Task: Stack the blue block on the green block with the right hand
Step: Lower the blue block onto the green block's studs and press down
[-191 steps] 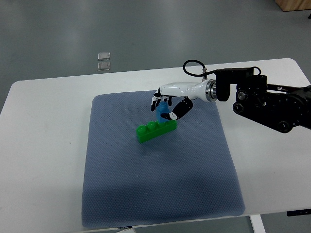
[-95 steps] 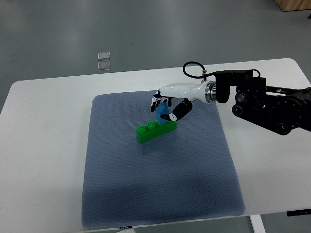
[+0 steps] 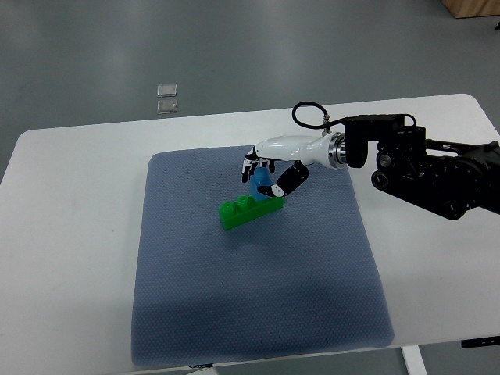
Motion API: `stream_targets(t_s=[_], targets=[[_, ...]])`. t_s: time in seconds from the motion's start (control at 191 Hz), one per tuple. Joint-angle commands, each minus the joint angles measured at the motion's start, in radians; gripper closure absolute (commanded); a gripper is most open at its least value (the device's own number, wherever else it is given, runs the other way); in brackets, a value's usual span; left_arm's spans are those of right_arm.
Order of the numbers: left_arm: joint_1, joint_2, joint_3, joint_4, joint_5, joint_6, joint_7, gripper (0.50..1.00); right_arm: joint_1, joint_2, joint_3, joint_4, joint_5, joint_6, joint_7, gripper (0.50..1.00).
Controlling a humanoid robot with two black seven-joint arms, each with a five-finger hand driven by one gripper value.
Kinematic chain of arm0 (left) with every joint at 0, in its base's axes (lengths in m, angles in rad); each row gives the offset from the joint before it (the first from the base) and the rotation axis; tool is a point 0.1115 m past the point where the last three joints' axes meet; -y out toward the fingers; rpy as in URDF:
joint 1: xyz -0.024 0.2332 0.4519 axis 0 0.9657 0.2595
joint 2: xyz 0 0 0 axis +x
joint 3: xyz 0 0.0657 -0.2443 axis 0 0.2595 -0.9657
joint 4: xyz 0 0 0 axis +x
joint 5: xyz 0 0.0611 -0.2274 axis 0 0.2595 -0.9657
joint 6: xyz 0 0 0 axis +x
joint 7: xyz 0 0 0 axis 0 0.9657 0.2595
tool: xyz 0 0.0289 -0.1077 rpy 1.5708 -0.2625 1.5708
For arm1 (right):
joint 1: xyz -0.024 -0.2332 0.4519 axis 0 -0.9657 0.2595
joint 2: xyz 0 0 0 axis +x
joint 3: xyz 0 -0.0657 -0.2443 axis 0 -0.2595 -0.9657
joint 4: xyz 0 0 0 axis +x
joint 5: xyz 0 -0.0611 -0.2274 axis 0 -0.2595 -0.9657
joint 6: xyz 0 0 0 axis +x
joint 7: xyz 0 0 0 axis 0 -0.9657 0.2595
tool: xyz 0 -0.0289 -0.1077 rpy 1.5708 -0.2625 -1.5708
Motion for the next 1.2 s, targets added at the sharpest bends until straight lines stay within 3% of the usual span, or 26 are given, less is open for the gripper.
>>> stream_targets(t_s=[0.0,1.194], targets=[[0.001,0.0,0.0,0.0,0.0,-0.001,0.0,0.5,-0.002,0.003,0.0,-0.004,-0.007,-0.003,0.002,0.963],[0.003,0.0,0.0,0.0,0.0,-0.001,0.0,0.5,-0.036,0.032,0.0,-0.037,-0.018,-0.032,0.014,0.957]])
